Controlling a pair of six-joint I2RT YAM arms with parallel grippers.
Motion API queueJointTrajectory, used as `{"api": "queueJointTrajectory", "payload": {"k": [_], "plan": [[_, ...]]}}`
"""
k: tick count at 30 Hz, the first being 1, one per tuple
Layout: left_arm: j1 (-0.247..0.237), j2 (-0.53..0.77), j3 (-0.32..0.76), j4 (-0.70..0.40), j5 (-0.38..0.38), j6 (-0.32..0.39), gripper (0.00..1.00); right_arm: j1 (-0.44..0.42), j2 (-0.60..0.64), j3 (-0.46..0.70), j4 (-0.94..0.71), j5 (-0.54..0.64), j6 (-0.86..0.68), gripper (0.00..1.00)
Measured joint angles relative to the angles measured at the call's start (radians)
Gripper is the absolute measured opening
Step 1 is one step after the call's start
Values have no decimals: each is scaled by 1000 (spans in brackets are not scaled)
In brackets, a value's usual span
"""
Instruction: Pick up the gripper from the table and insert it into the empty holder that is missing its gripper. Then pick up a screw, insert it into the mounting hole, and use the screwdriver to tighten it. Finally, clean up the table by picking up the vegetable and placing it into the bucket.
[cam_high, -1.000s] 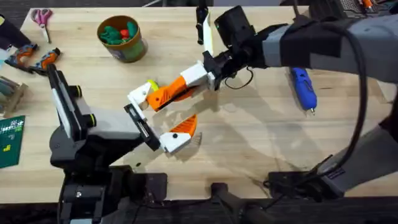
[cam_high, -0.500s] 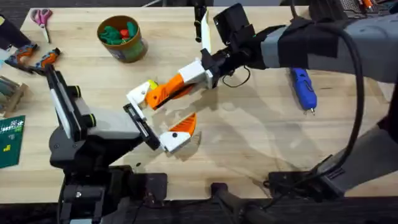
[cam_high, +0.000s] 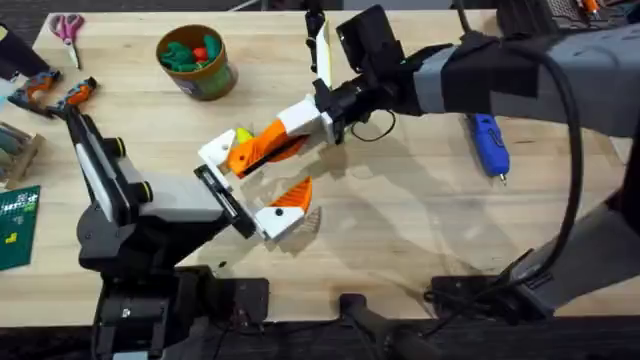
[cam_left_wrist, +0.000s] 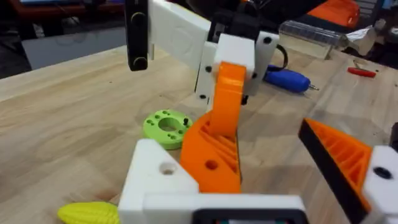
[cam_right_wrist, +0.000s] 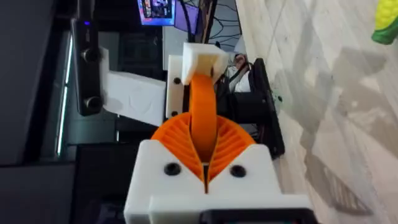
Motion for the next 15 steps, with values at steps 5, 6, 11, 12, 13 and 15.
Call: {"api": "queueJointTrajectory", "payload": {"k": [5,6,11,12,13,15], "plan": [[0,0,0,-2,8,-2,986,8,23,0,68,-7,45,9],[0,0,0,-2,7,-3,986,10,28,0,93,-8,57,9],[0,0,0,-2,9,-3,985,18,42,0,171,5,106,9],[0,0,0,-2,9,-3,986,19,42,0,173,10,111,9],[0,0,0,-2,10,-3,986,19,42,0,176,15,116,9],[0,0,0,-2,10,-4,986,21,42,0,191,26,122,9]]}}
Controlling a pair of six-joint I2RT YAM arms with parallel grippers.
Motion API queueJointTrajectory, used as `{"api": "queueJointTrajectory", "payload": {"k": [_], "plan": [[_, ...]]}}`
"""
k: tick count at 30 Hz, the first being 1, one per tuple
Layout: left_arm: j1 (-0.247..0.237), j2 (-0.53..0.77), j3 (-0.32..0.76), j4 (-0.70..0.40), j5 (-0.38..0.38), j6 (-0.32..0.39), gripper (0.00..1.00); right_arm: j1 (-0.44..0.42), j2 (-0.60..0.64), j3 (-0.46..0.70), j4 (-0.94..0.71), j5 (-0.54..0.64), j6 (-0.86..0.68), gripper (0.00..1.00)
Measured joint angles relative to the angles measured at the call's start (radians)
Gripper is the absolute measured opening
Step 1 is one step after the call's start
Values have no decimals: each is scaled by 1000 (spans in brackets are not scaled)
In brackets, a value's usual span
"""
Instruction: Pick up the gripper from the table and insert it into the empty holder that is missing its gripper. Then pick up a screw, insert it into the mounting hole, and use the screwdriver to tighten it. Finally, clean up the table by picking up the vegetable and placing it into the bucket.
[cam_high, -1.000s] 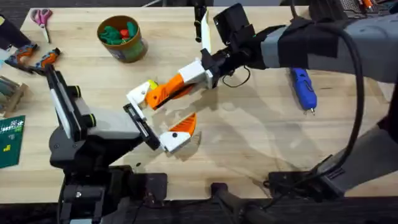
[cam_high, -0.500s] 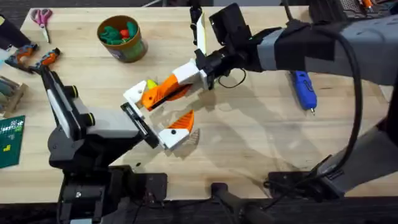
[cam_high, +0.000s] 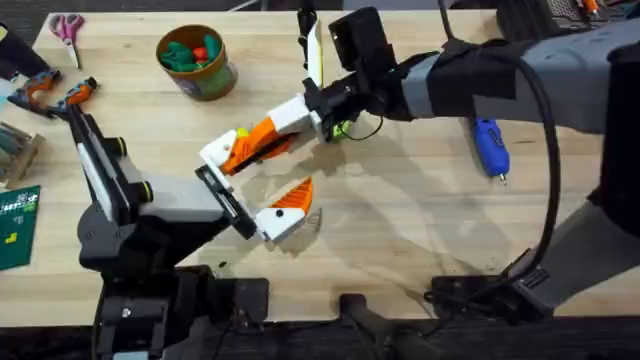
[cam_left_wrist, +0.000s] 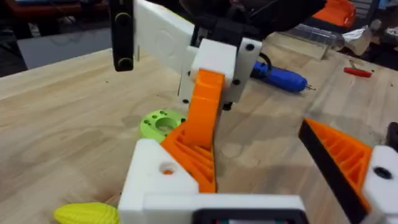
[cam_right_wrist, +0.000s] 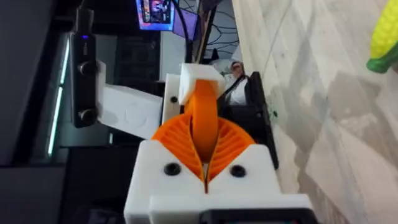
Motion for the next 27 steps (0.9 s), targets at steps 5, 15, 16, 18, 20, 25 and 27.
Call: {"api": "queueJointTrajectory", "payload": {"k": [5,15,16,18,20,25,27], "plan": [[0,0,0,0,-4,1,986,3,1,0,43,17,4,8],[1,3,0,-5,30,-21,986,3,36,0,98,11,7,8],[2,3,0,-5,31,-21,986,3,37,1,98,11,7,8],[4,3,0,-6,35,-22,986,3,37,1,98,10,7,8],[4,3,0,-6,39,-22,986,3,38,1,98,8,7,8],[8,3,0,-9,50,-22,986,3,38,1,97,3,7,8],[8,3,0,-10,50,-22,986,3,38,1,97,3,7,8]]}}
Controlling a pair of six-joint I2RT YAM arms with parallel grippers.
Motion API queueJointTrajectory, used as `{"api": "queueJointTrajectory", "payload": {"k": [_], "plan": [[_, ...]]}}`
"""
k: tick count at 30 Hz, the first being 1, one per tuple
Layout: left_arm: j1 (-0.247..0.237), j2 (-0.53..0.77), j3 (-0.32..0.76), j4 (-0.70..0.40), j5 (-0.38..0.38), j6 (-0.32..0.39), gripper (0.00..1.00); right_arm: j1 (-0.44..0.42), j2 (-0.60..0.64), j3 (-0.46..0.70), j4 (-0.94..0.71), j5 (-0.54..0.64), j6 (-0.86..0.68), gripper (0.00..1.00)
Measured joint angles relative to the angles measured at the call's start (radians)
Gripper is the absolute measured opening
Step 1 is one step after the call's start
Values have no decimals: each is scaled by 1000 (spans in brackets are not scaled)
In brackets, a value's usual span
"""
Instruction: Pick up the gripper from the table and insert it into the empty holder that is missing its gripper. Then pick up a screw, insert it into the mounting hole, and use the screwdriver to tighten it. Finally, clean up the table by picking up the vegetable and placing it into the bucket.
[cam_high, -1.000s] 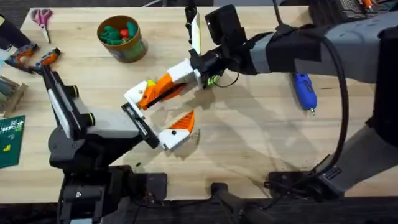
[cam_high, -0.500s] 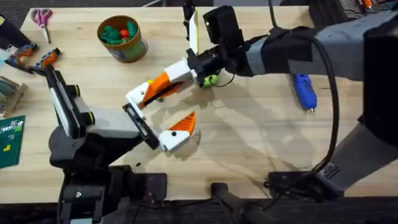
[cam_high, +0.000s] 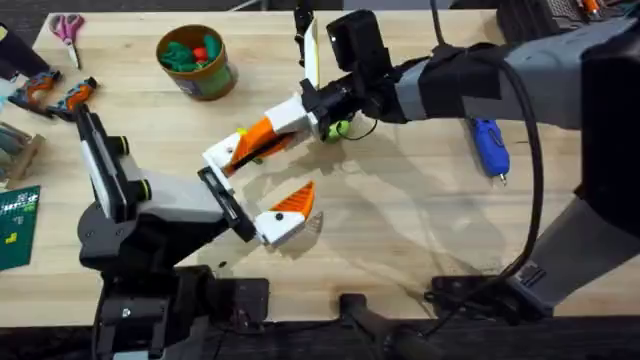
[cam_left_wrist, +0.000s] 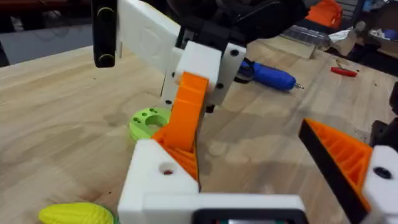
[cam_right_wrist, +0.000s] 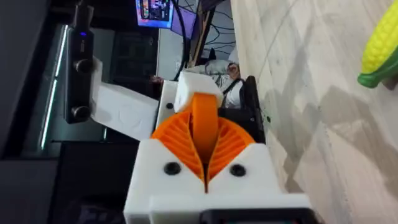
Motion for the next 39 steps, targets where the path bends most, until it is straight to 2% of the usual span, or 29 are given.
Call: {"api": "queueJointTrajectory", "payload": {"k": [18,22,28,33,37,39], "plan": [[0,0,0,1,0,0,987,0,1,0,0,-6,0,14],[0,0,0,2,1,2,987,0,2,0,-1,2,0,146],[-3,0,0,5,-1,2,986,0,9,0,1,10,-1,245],[-8,0,0,9,-21,5,986,-5,16,0,4,17,0,416],[-16,-1,0,11,-30,13,985,-24,28,0,11,19,-3,946],[-16,-1,0,12,-37,13,985,-42,31,0,15,11,-4,990]]}}
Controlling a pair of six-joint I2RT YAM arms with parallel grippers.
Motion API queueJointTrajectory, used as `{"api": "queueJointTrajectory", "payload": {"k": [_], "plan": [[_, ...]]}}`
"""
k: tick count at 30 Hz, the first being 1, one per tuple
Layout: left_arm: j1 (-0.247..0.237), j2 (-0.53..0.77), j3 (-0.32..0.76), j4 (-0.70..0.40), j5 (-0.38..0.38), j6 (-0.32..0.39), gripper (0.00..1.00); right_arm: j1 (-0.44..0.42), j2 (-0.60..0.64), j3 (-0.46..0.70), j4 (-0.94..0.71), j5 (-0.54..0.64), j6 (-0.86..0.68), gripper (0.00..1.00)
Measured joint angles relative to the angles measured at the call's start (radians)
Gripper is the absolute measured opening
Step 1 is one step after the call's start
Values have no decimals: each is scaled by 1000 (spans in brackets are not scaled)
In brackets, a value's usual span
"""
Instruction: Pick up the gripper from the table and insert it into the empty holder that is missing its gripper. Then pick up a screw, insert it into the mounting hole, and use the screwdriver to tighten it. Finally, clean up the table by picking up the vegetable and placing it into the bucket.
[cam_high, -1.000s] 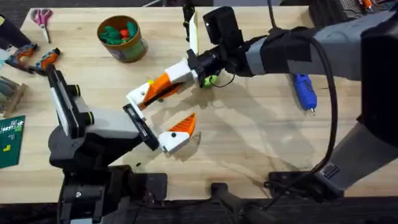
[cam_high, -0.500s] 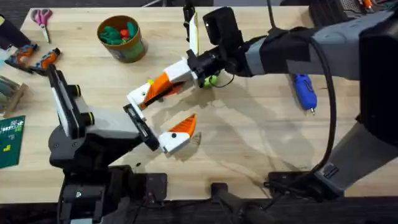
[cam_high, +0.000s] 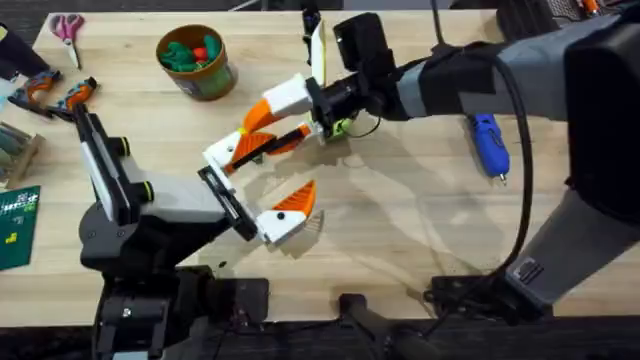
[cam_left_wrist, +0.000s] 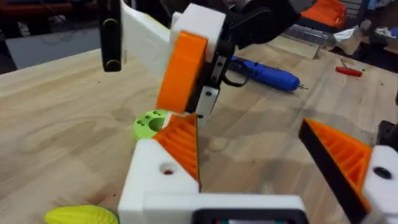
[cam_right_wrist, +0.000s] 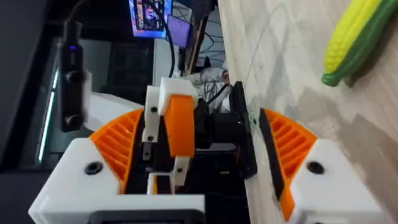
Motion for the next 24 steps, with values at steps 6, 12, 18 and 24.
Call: {"api": "queueJointTrajectory", "payload": {"k": [6,12,18,24], "plan": [[0,0,0,4,-31,3,985,-71,0,0,3,-50,-4,992],[0,0,0,5,-46,3,985,-158,0,0,4,-27,-58,992],[0,0,0,5,-46,3,985,-240,0,12,-24,111,-184,992],[0,0,0,5,-46,3,985,-296,0,129,-344,282,-360,992]]}}
